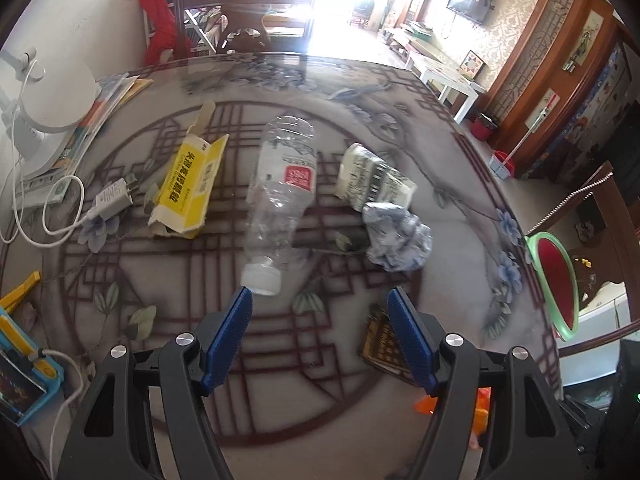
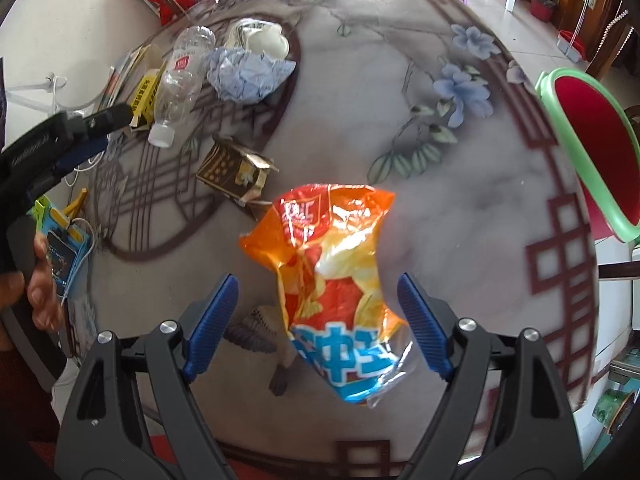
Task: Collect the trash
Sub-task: 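Grasp the clear water bottle with the left tool while the right tool grasps the orange snack bag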
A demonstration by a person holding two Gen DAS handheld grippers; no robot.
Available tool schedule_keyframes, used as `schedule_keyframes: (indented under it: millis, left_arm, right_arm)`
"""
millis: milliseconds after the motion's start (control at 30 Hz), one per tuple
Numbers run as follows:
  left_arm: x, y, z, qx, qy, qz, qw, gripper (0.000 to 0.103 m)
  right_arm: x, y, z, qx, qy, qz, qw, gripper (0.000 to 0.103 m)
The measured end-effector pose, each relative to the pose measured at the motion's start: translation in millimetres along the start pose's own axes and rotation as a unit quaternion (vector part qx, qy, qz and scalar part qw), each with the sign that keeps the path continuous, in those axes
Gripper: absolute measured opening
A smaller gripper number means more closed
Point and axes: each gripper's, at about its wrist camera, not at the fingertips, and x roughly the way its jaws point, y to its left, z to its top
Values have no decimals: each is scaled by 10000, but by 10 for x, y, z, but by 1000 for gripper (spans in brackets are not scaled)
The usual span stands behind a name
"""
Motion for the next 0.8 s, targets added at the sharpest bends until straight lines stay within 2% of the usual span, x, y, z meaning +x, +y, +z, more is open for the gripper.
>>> schedule_keyframes:
  millis: [200, 333, 533, 633, 800]
  left_arm:
    - [358, 127, 441, 13, -81, 197, 9998, 67]
    - [715, 178, 700, -31, 91, 267, 9996, 67]
    - [1106, 207, 890, -85, 308, 430, 9986, 67]
    - [1217, 230, 938, -94, 369, 365, 9986, 55]
    - [1107, 250, 909, -141, 258, 167, 9994, 51]
  right_arm:
    - [-45, -24, 5, 87, -40, -117, 9999, 80]
    - [-90, -68, 29, 185, -109, -208, 9996, 80]
    - [-138, -71, 72, 159, -156, -349, 9991, 80]
    - [-91, -43, 88, 117, -71, -361, 9993, 80]
    - [-63, -40, 118, 85, -18, -361, 9993, 80]
